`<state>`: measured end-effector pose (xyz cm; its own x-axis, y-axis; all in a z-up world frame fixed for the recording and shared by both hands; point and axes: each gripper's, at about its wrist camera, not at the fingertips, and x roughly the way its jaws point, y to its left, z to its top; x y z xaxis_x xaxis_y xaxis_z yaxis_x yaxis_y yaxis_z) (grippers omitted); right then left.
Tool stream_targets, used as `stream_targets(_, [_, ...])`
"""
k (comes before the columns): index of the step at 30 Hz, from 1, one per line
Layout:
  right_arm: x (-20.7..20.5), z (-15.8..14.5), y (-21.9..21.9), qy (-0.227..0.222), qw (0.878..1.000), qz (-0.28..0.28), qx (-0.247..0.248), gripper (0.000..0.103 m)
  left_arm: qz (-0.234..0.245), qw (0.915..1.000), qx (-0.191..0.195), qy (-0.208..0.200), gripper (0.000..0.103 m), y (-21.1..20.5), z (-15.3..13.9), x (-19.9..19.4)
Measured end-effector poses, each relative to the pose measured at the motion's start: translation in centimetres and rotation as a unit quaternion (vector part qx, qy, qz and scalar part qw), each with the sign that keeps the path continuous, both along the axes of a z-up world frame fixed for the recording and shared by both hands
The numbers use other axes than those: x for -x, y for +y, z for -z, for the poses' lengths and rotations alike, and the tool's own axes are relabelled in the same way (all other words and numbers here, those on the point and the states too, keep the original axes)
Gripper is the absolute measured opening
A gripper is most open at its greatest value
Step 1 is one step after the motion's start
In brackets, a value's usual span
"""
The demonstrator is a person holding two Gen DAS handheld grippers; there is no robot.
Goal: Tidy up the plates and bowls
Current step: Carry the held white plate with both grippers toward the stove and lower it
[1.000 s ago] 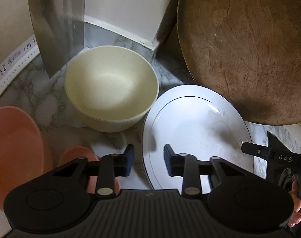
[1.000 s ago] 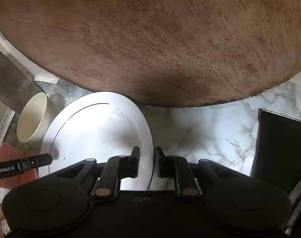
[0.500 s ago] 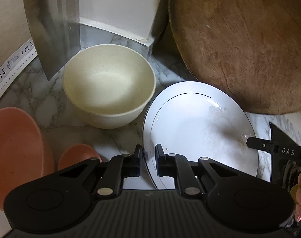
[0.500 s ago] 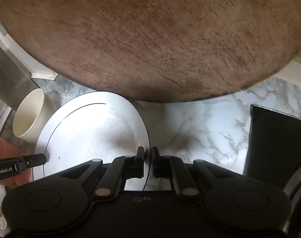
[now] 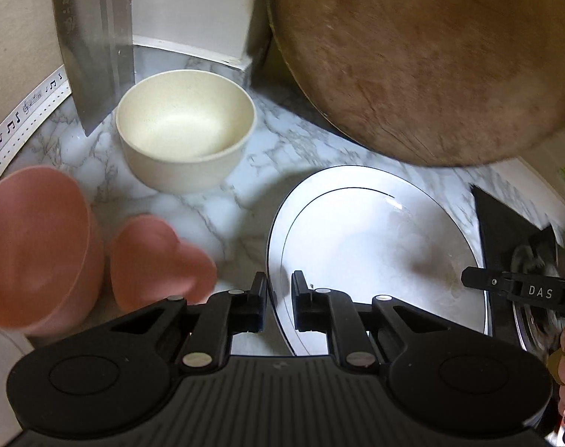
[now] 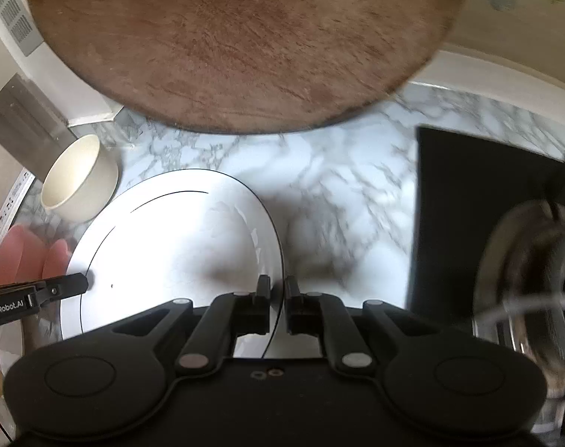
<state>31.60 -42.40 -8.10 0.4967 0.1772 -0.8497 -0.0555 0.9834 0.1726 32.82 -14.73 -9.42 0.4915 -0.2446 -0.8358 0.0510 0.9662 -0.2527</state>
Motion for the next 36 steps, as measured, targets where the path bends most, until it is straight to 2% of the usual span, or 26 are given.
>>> stream_targets(10, [7.4,-0.9,-0.8,-0.02,0.999,0.04,-0.008,0.008,0.039,0.9992,0.012,-0.003,0.012,-0.3,-0.9,5.0])
stream_targets(11, [8.1,-0.9,-0.9,-0.031,0.998,0.043,-0.011,0.008,0.044,0.9989,0.012,-0.003,0.012,-0.4,-1.0,5.5])
stream_targets(20, [13.8,-0.5,-1.9,-0.032,0.996,0.078,-0.006,0.008,0.084,0.9964,0.007,-0.006,0.012,-1.6,-1.0,9.6])
stream_targets(27, [16.7,0.2,-2.3,-0.029,0.995,0.092,-0.005,0.008,0.105,0.9945,0.005,-0.006,0.012,-2.2,-0.9,11.8])
stream_targets(36, [17.5,1.6,-2.3,-0.017,0.995,0.097,-0.002,0.008,0.113,0.9936,-0.005,0.004,0.012,-2.6,0.3,12.9])
